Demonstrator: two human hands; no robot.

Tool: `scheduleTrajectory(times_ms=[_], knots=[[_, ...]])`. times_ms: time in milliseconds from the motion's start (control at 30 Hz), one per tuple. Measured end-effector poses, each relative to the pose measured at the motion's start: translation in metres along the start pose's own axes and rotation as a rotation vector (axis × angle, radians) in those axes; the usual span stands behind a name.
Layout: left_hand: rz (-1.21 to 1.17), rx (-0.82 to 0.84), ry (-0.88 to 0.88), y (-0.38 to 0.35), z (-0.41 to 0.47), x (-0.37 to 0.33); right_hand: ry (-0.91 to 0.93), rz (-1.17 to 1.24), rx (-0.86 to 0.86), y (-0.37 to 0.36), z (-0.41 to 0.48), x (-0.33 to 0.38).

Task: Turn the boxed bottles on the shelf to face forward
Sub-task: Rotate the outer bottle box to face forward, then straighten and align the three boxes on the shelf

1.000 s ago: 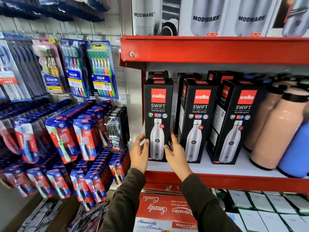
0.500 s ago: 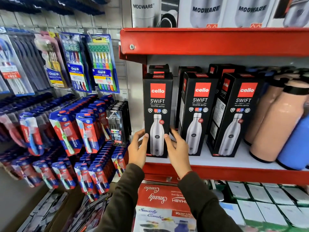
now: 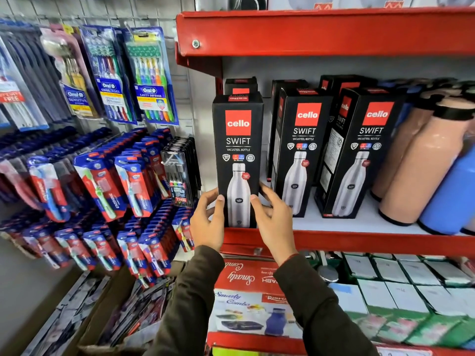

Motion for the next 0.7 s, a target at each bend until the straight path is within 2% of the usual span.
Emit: scheduleTrajectory(times_ms=[267, 467, 567, 633, 700], knots=[[0.049, -0.073, 0.018, -0.002, -0.009, -0.008, 0.018, -0.006, -0.007, 0.001, -0.003, -0.001], [0.060, -0.127, 0.003, -0.009, -0.013, -0.003, -0.018, 0.013, 0.073, 0.011, -0.002, -0.003], [0.054, -0.277, -0.044, -0.014, -0.021, -0.010, 0.098, 0.005, -0.031, 0.029, -0.005, 0.004], [0.094, -0.397, -0.124, -0.017, -0.028, -0.024, 0.202, -0.002, -0.131, 0.046, -0.003, 0.010], [0.136, -0.448, -0.235, -0.025, -0.037, -0.039, 0.220, 0.015, -0.219, 0.065, 0.005, 0.011]])
Point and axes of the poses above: each hand's wrist, its own z-axis towards the middle knuckle, its own y-axis out of the back of the hand, x = y × z, the point moved 2 cm from there along z, towards the middle knuckle, and after that the axes turned 12 degrees about z, right-handed, at the moved point
